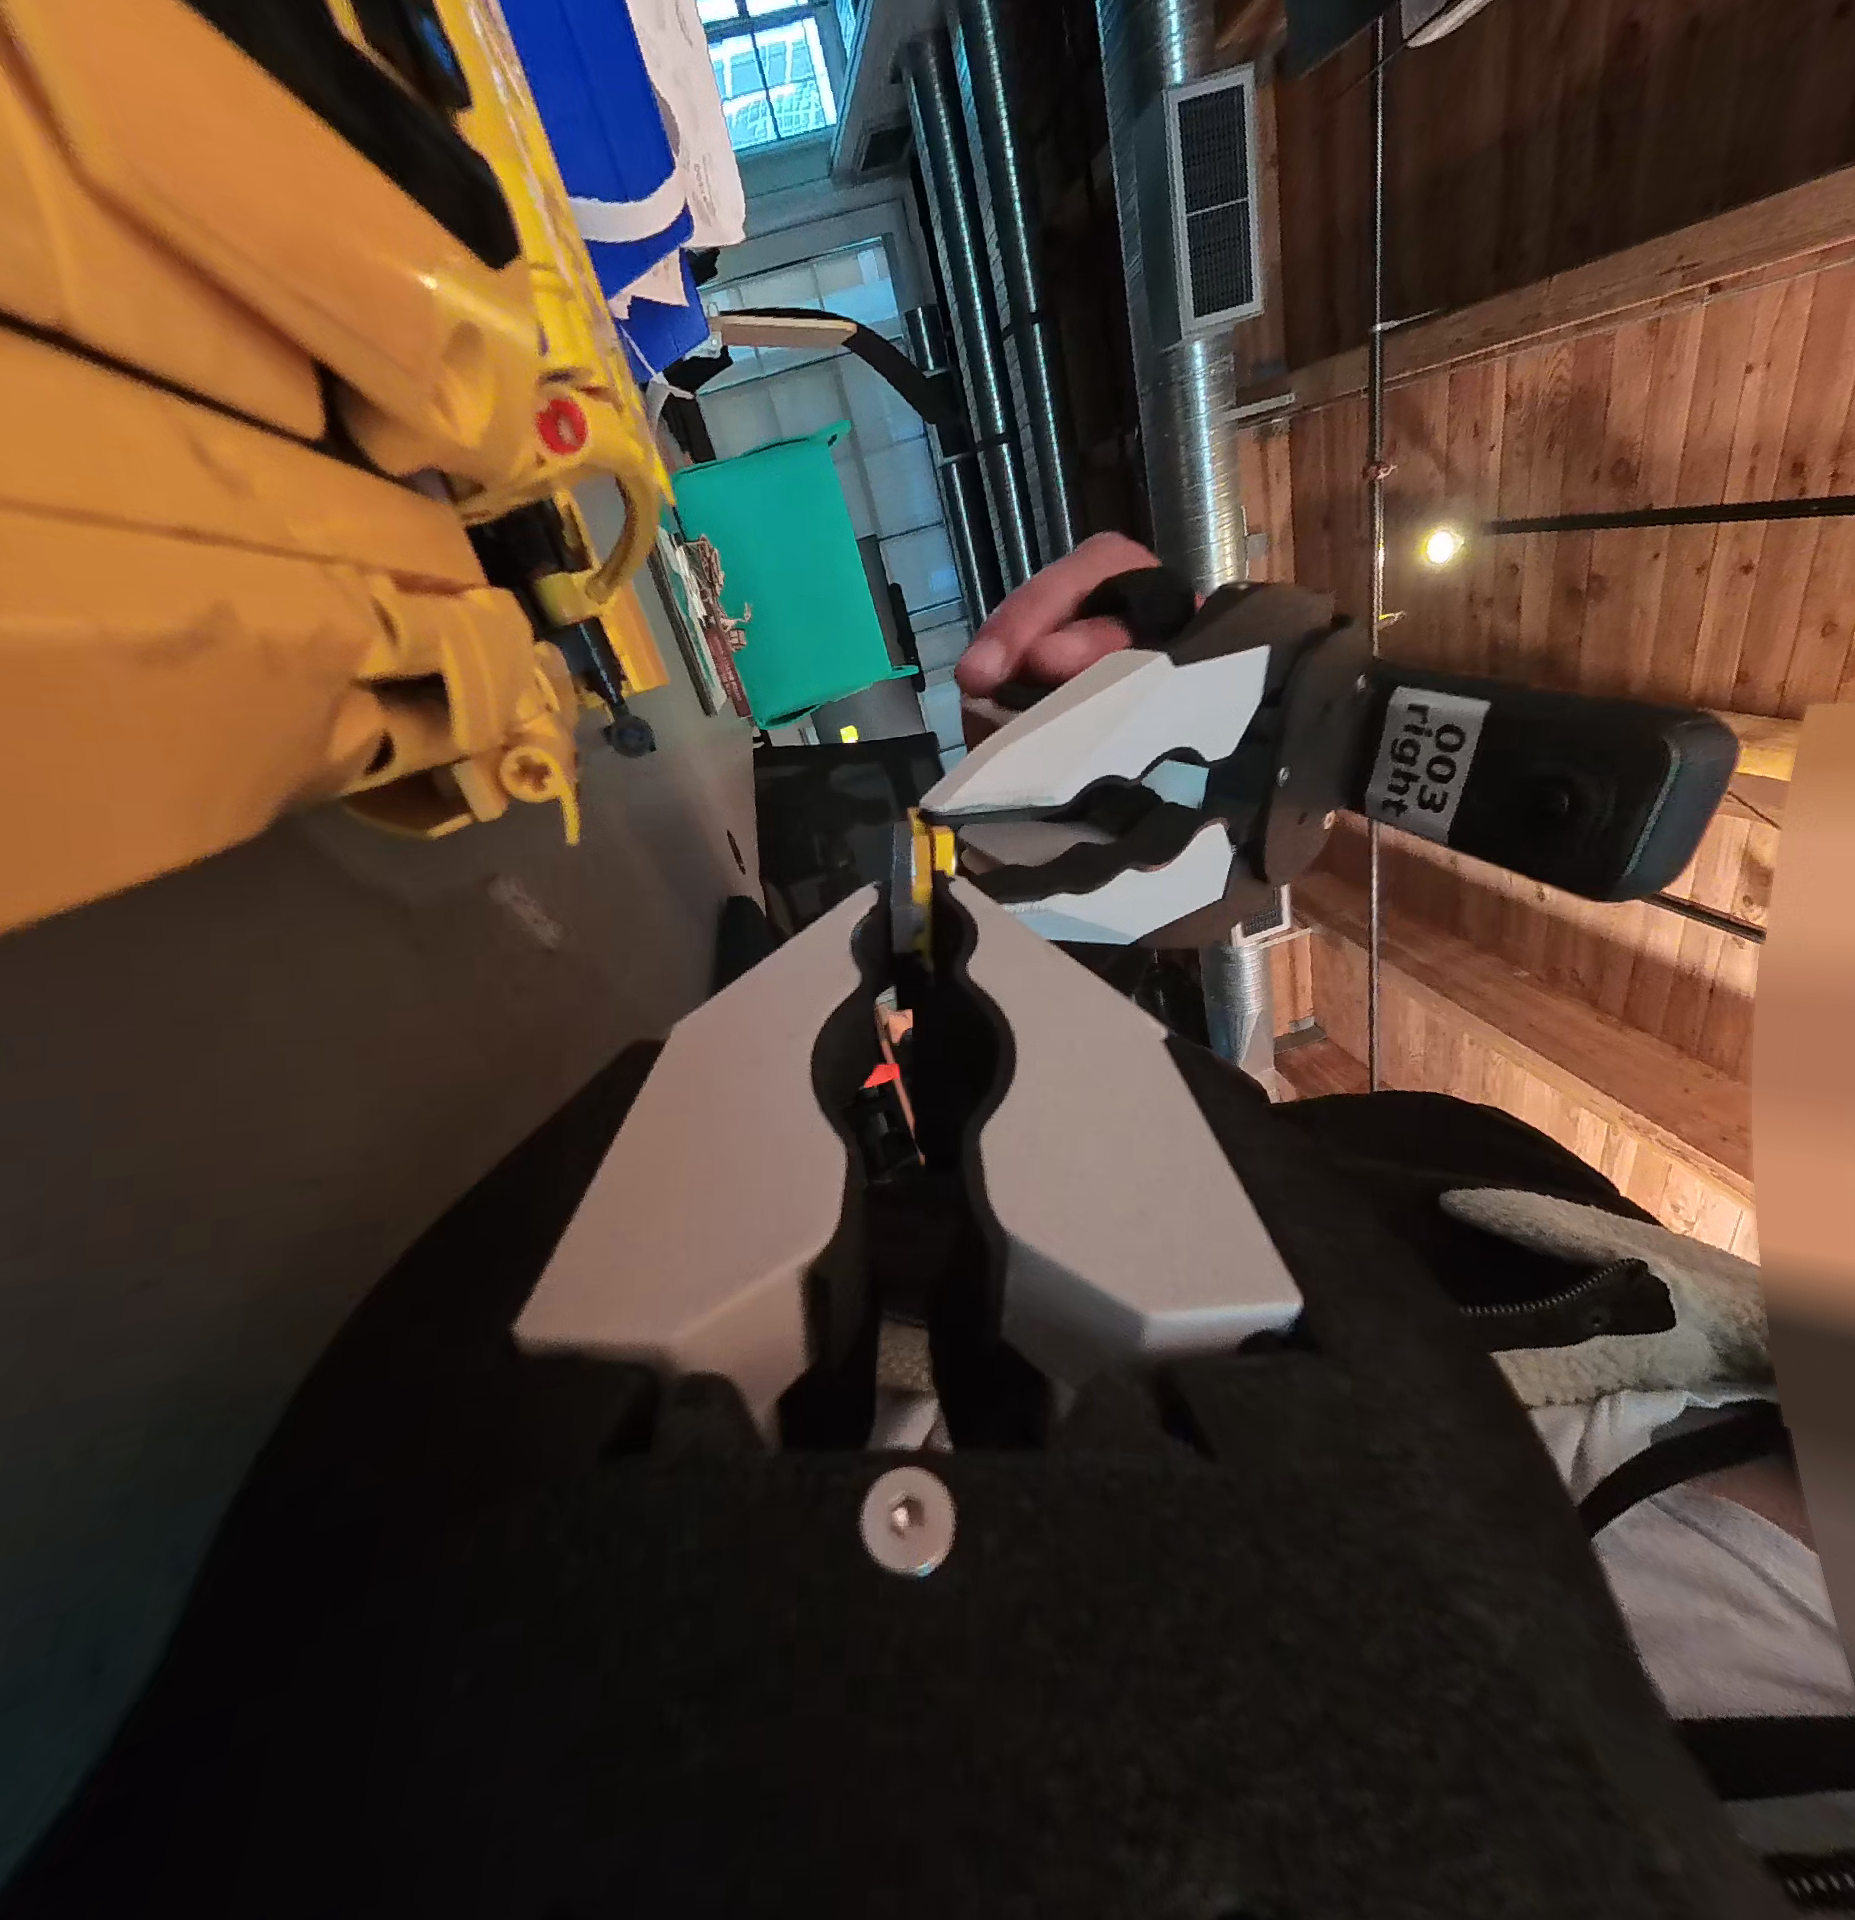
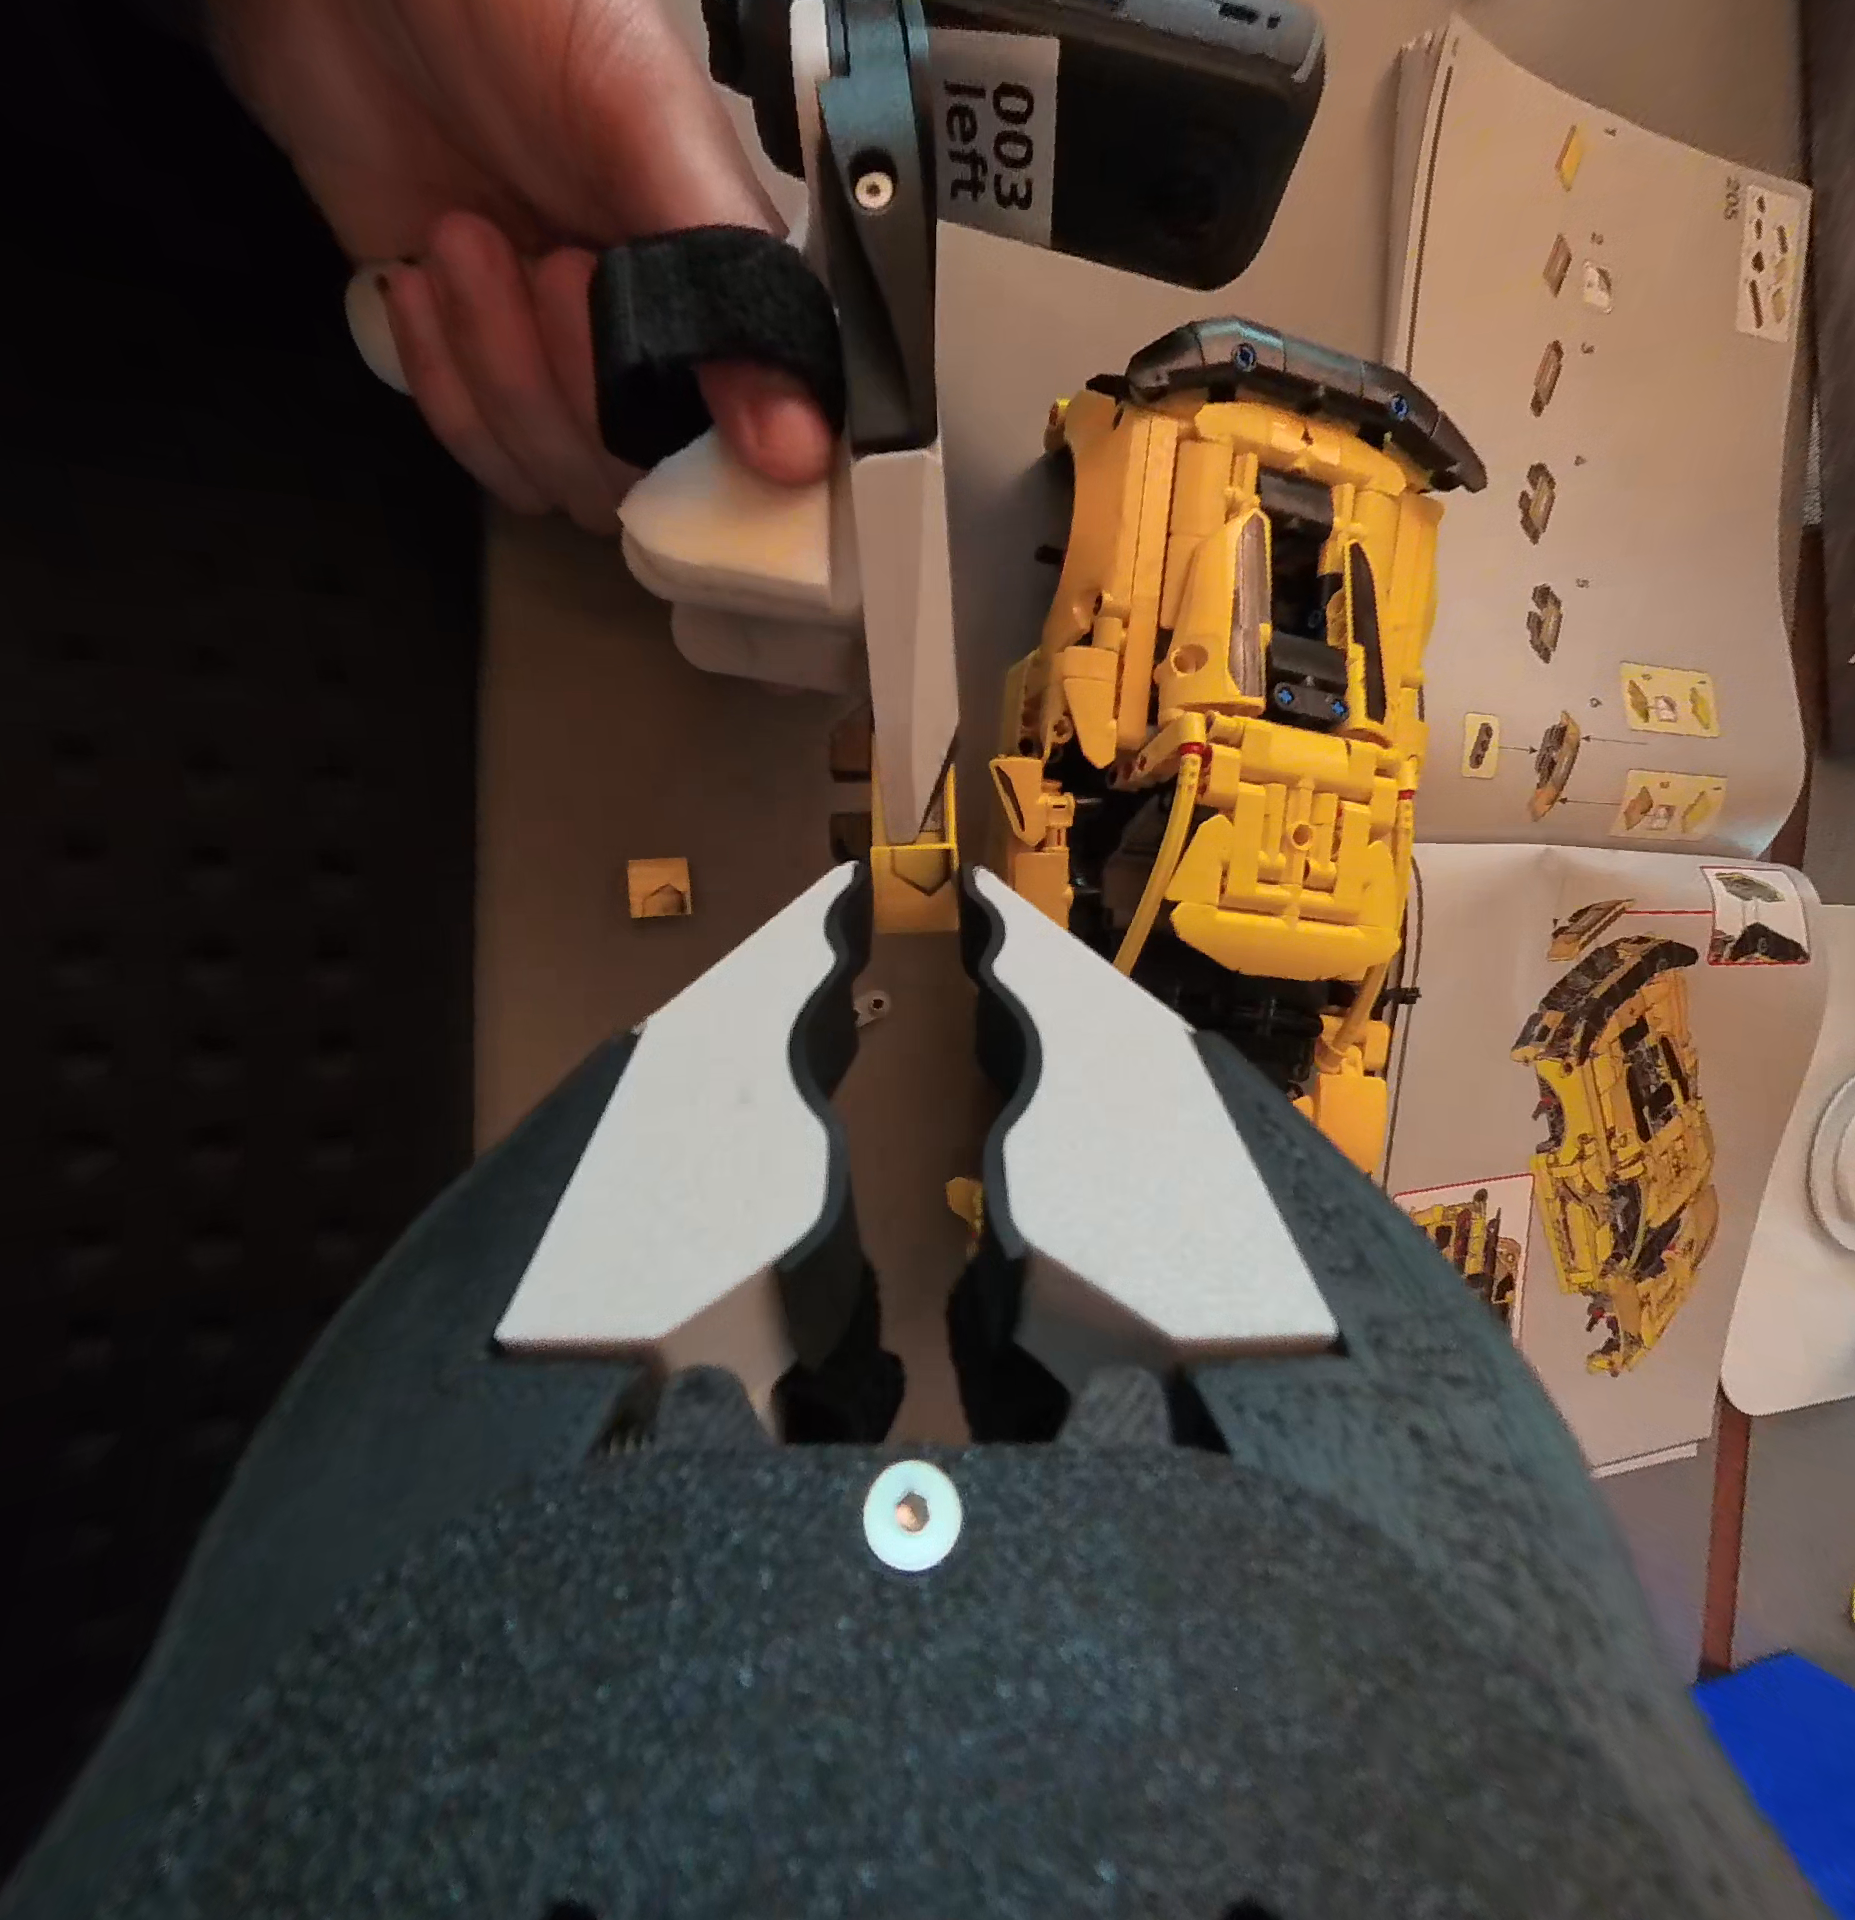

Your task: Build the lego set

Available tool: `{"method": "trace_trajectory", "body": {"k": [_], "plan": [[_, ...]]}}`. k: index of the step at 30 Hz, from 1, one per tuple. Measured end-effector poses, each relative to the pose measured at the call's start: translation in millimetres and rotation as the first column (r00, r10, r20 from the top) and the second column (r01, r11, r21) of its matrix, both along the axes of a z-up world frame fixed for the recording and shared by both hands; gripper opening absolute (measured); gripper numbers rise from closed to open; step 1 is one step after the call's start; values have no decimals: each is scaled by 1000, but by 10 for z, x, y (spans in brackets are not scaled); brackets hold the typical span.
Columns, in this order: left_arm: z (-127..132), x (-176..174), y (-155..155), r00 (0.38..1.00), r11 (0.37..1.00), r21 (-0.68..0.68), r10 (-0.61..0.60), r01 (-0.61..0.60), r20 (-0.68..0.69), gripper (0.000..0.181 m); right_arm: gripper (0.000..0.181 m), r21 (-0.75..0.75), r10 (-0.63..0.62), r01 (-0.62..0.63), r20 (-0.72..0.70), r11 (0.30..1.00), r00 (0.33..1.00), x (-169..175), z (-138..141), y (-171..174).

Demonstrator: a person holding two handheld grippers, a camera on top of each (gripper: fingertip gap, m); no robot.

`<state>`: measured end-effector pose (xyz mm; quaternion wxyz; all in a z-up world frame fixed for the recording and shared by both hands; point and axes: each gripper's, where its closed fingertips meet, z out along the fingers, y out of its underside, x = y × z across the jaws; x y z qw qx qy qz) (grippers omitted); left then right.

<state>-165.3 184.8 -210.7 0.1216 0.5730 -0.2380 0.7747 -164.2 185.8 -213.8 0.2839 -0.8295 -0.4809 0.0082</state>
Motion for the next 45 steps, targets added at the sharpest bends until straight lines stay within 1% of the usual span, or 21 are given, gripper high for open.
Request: {"method": "trace_trajectory", "body": {"k": [7,13,20,30,32,35,36,37,38,40,42,45], "plan": [[65,-33,58,999,998,-70,10,-8,35,5,16,0,26,-26,14,1000,1000,-28,67,48],[51,-40,100,999,998,-57,32,-30,26,5,16,-29,47,-45,45,999,998,-39,54,90],[84,-59,97,999,997,-72,22,-18,45,5,16,-85,88,-85,31,993,996,-62,78,80],[146,-87,99,997,990,-140,2,9,77,5,19,-158,90,-90,-5,983,996,-92,145,90],[143,-87,101,997,990,-138,3,7,75,5,20,-158,96,-95,1,983,995,-83,153,99],[121,-88,120,998,993,-114,14,-7,62,5,15,-177,101,-98,6,979,995,-58,141,67],[92,-92,166,998,996,-83,39,-35,45,5,13,-187,87,-81,22,979,996,-15,141,37],[64,-109,213,998,997,-43,61,-60,29,5,15,-182,44,-39,26,982,999,75,153,20],[48,-135,253,997,997,-5,76,-76,20,5,20,-180,-8,6,-12,984,1000,134,155,-12],[-7,-181,342,993,989,89,120,-119,-7,5,29,-209,-91,57,-158,976,983,108,67,-109],[-43,-209,414,988,976,160,154,-148,-23,5,34,-208,-143,85,-282,974,949,32,-192,-202],[-88,-206,408,986,962,227,164,-151,-39,5,33,-132,-174,131,-400,983,900,-220,-508,-252]]}}
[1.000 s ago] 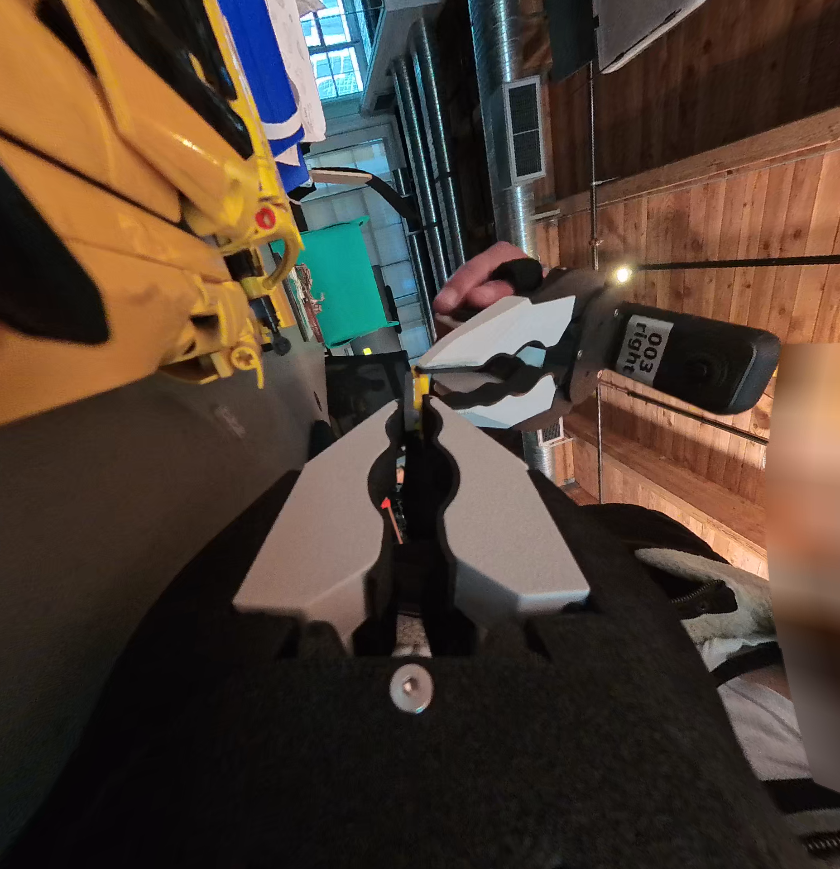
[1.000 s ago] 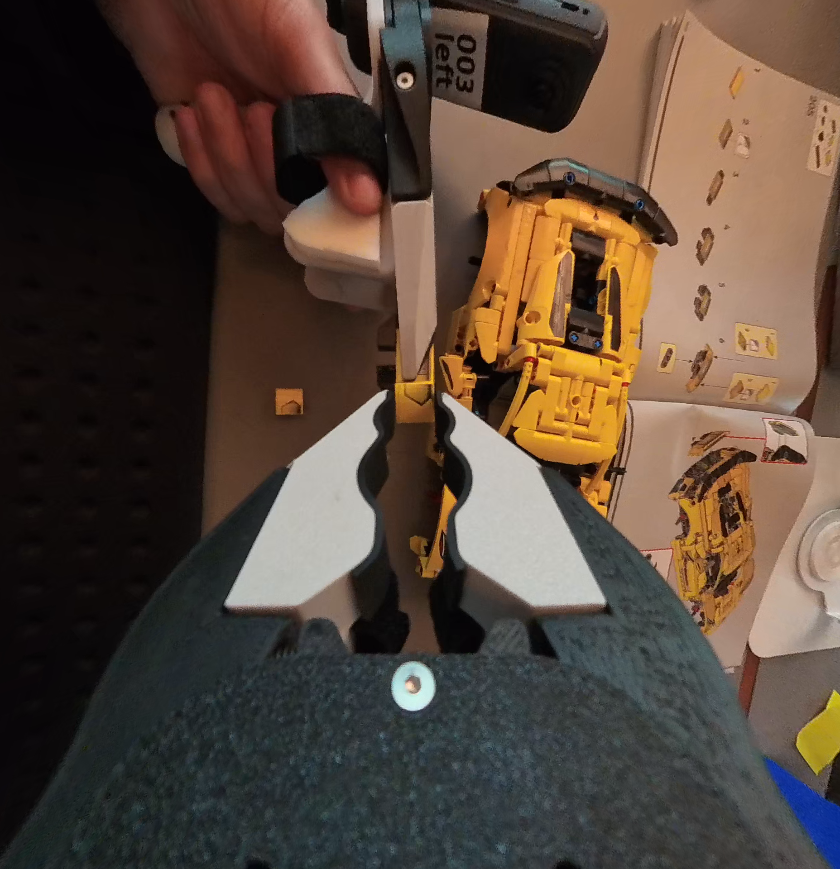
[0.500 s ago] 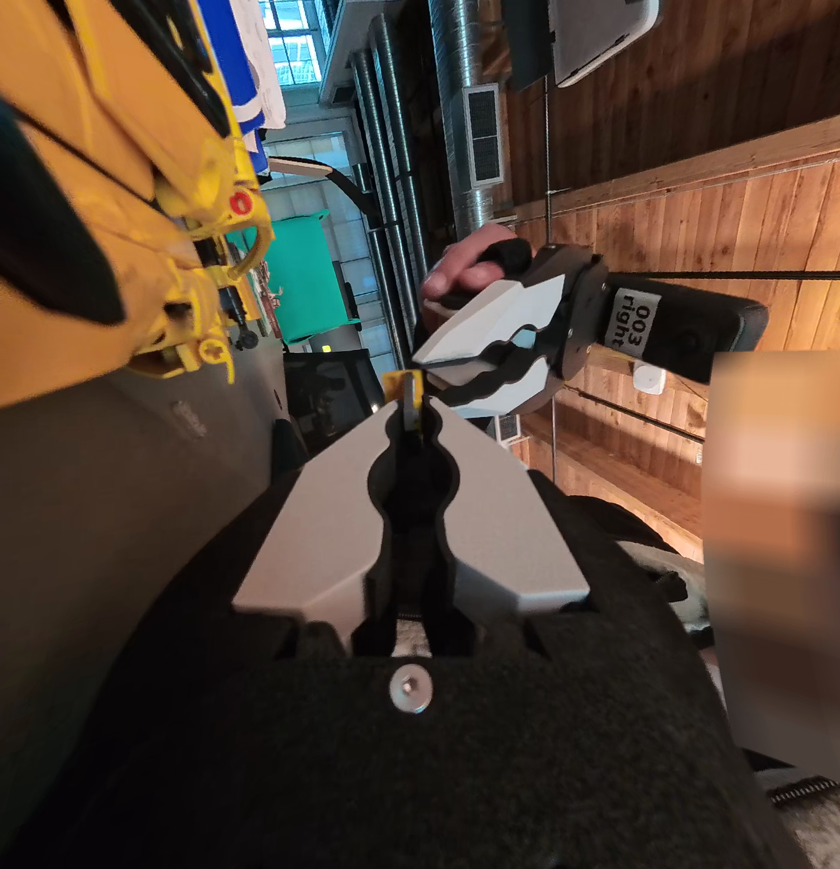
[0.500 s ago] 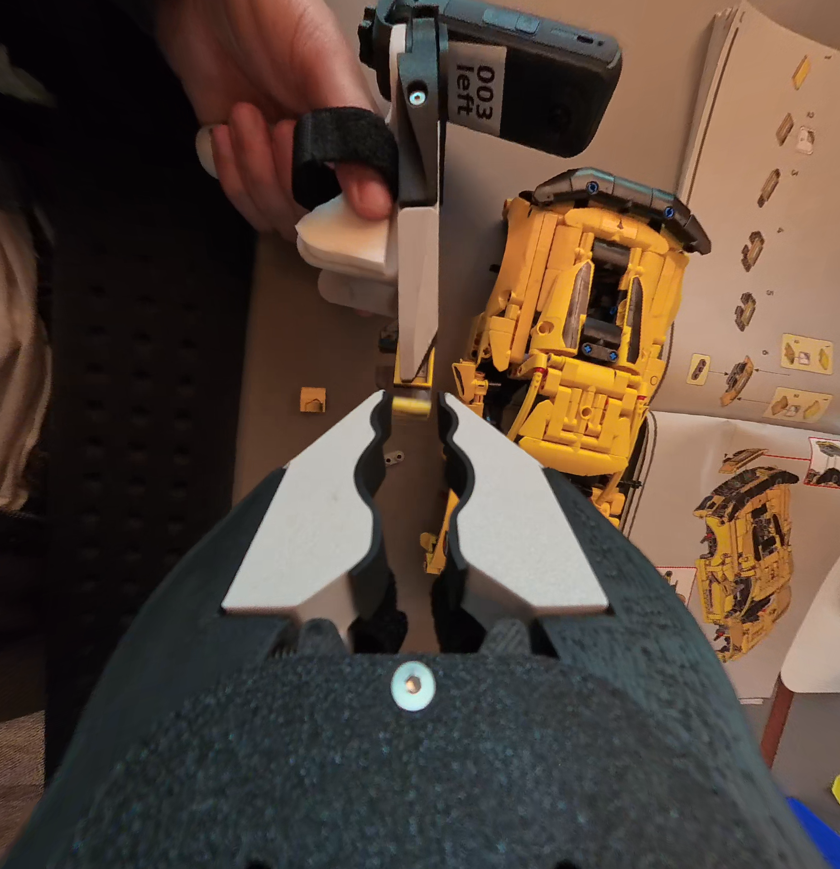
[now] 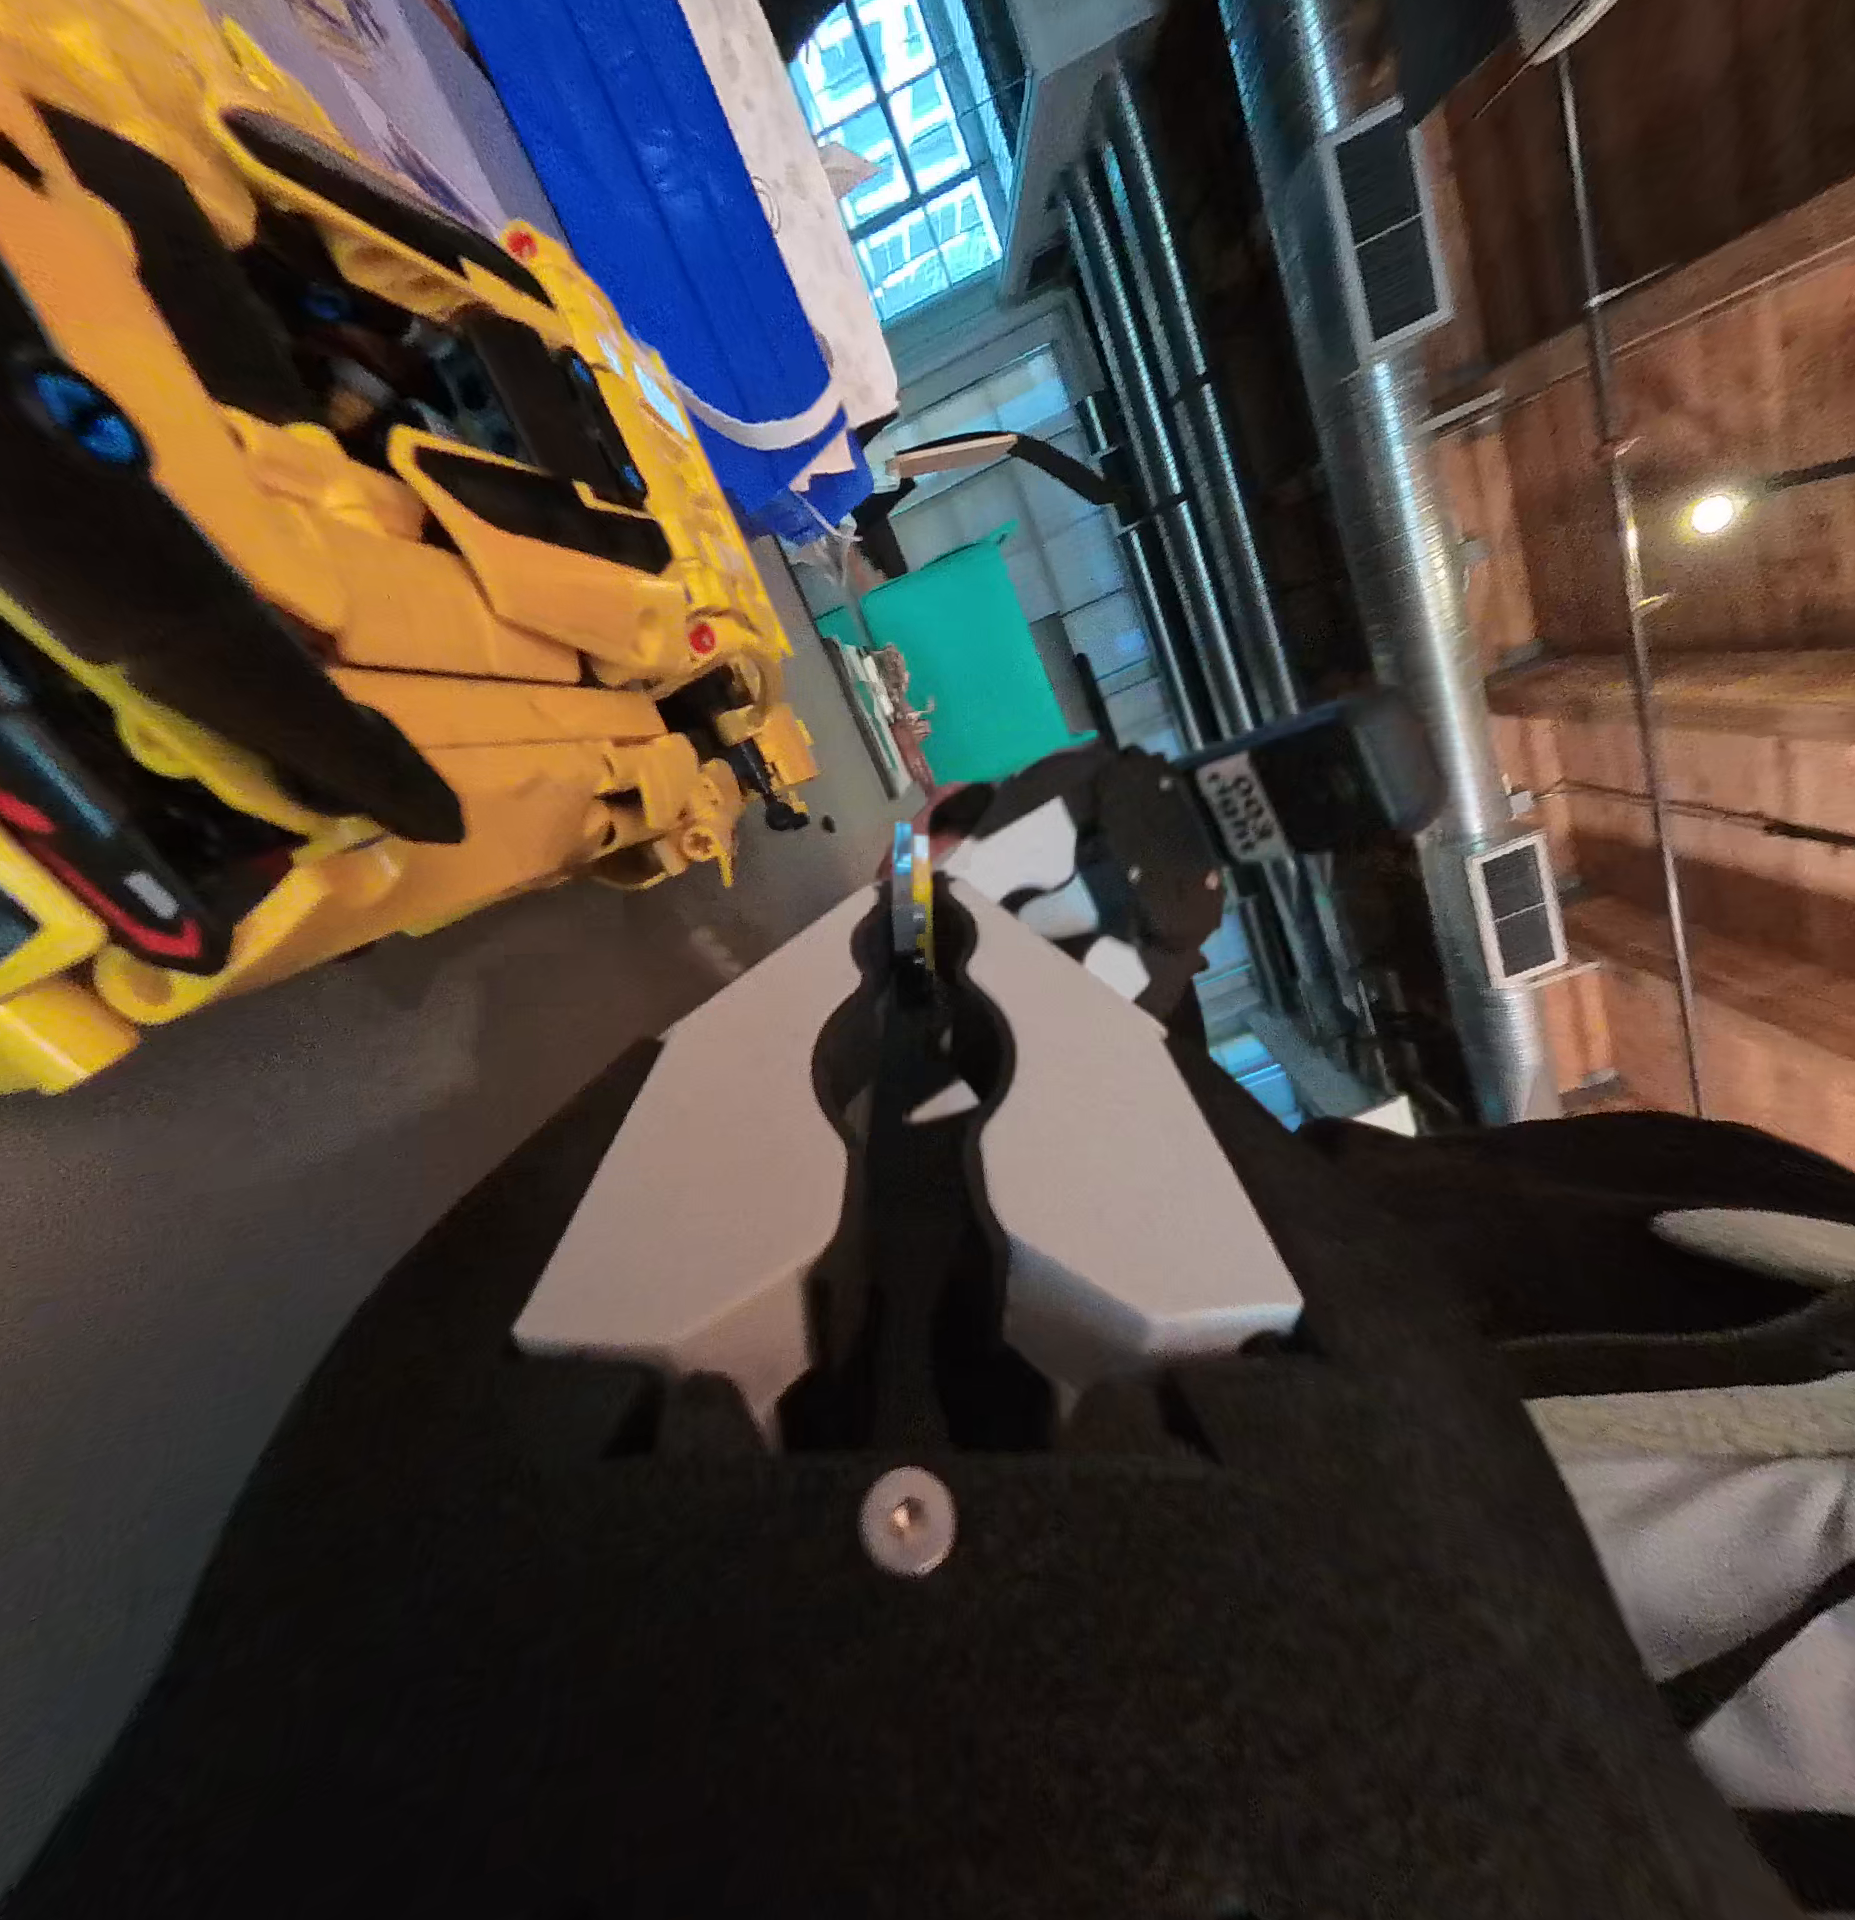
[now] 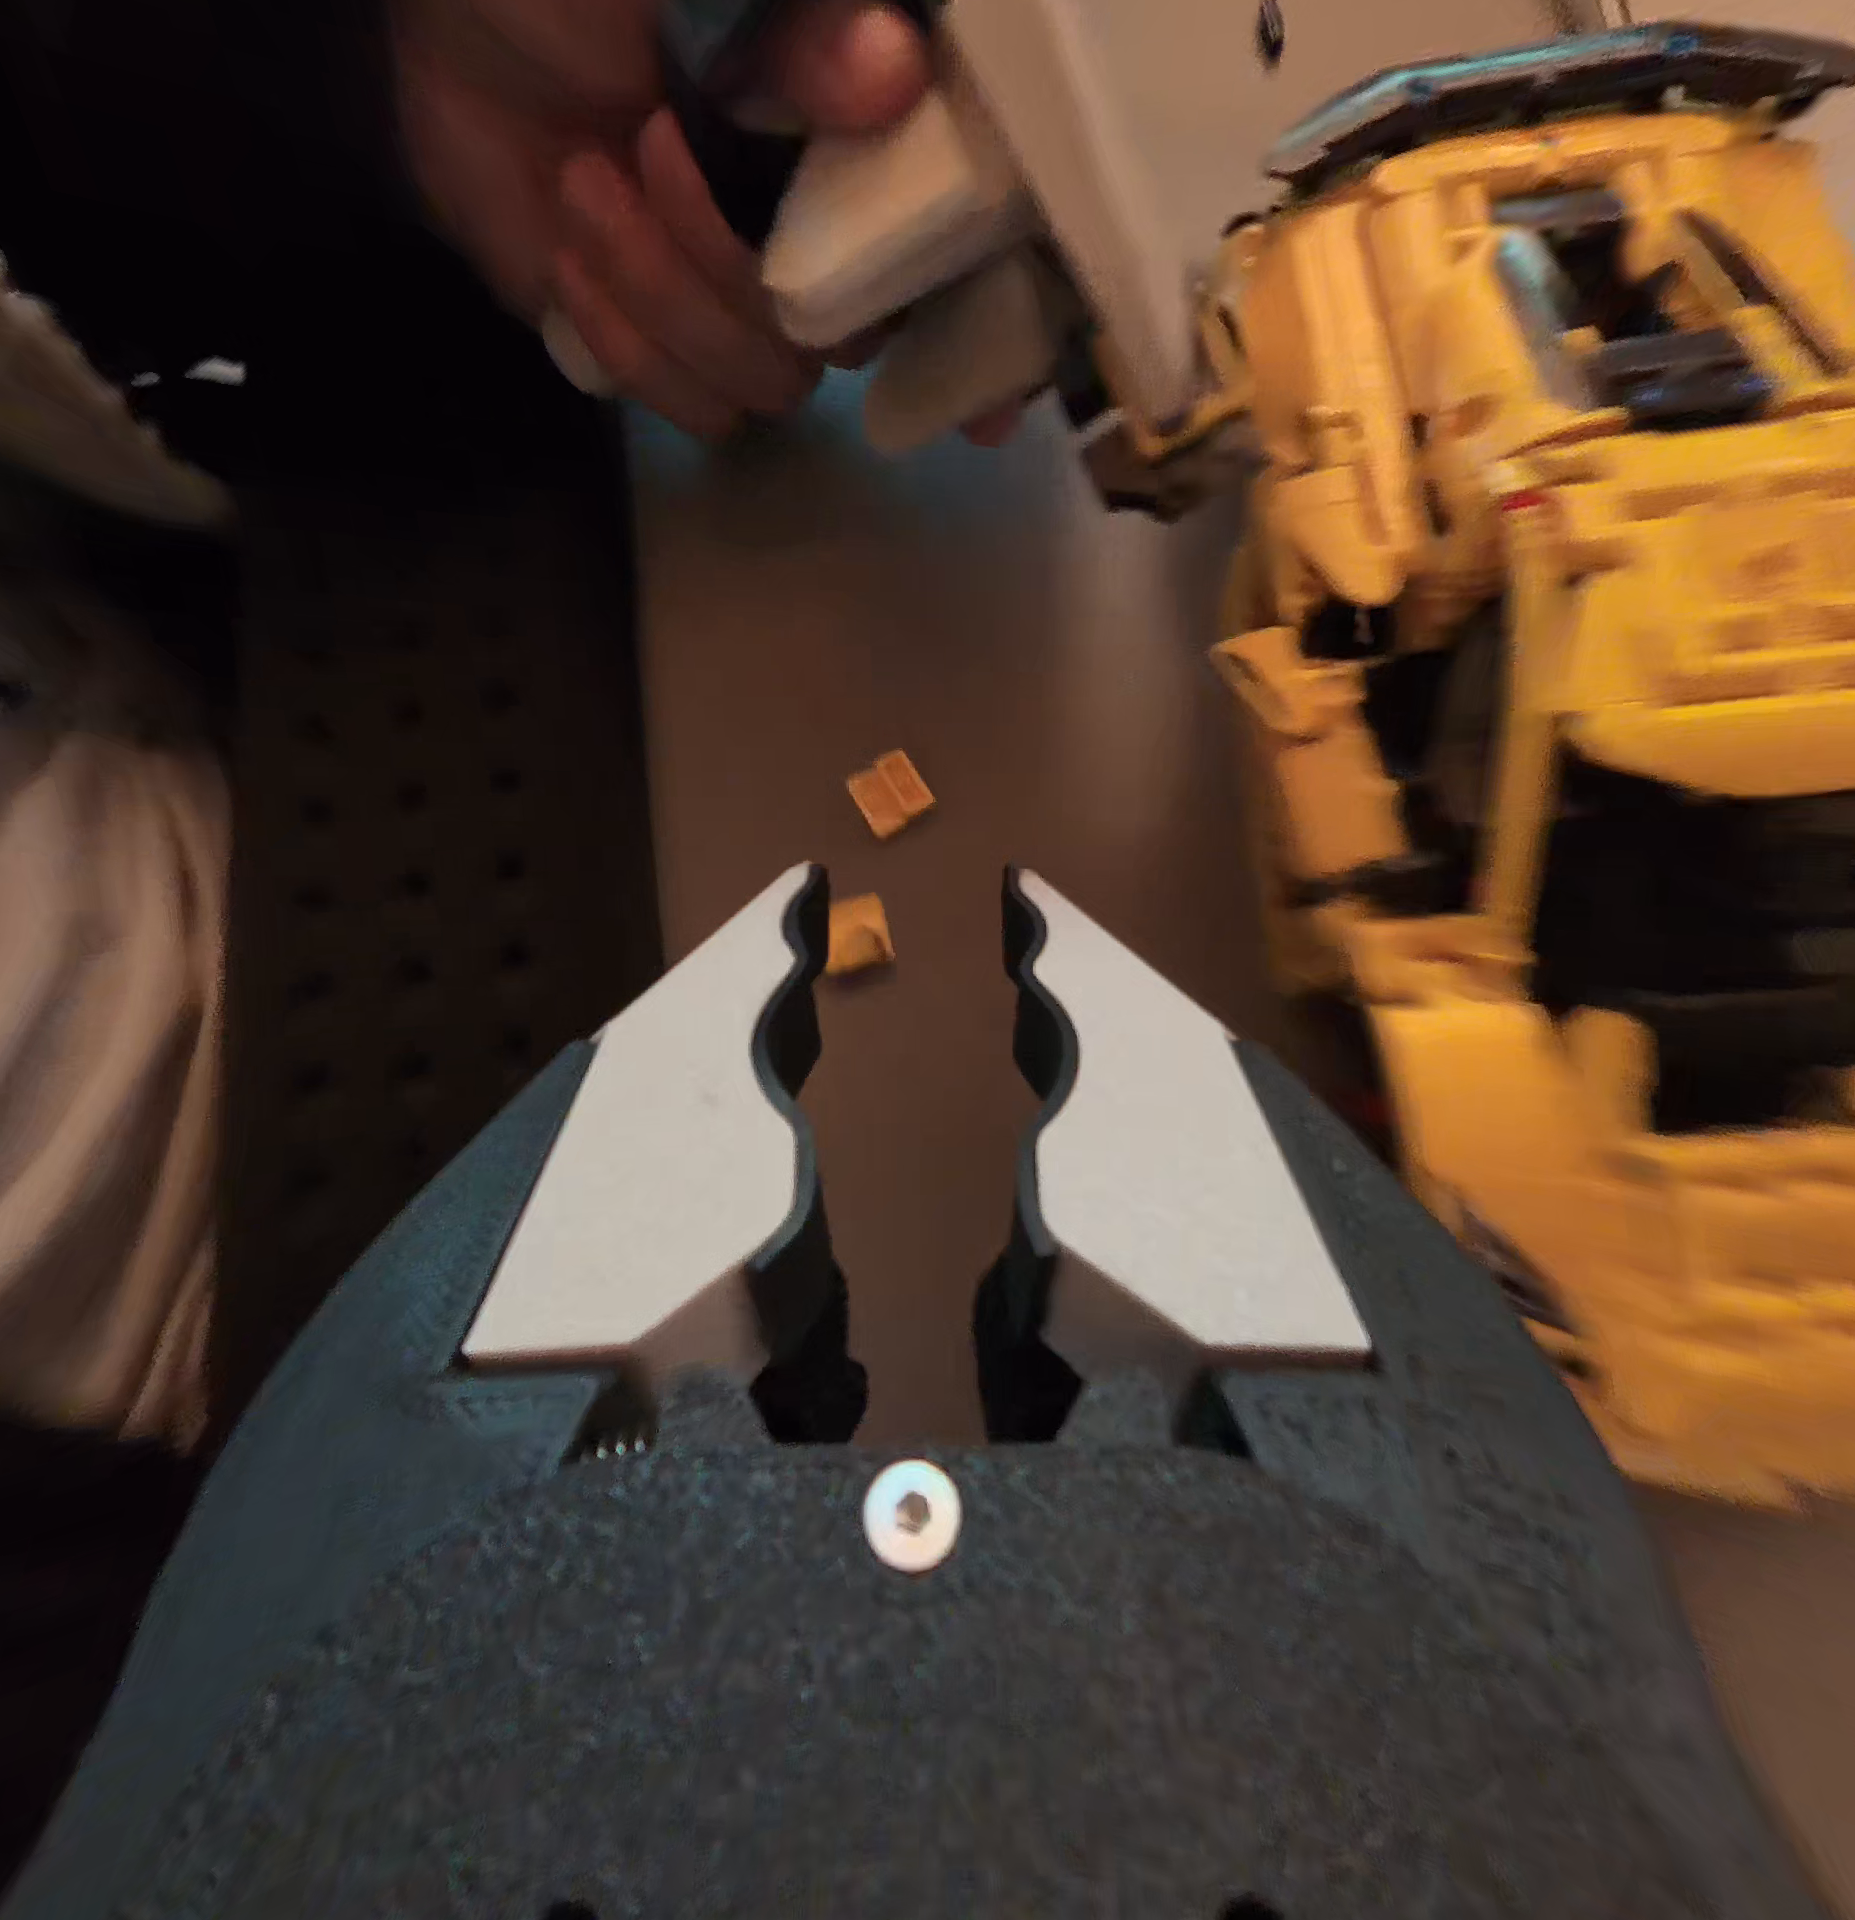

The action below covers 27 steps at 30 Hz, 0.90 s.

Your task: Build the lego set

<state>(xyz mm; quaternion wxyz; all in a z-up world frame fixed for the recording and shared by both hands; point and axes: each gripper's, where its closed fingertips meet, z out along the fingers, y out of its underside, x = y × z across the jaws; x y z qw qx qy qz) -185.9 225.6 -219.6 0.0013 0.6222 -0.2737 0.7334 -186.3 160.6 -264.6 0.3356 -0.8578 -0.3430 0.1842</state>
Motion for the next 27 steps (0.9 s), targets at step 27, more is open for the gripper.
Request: {"method": "trace_trajectory", "body": {"k": [27], "plan": [[110,-102,-141,993,996,8,-93,92,68,5,30,130,-38,42,-30,991,999,-195,95,5]]}}
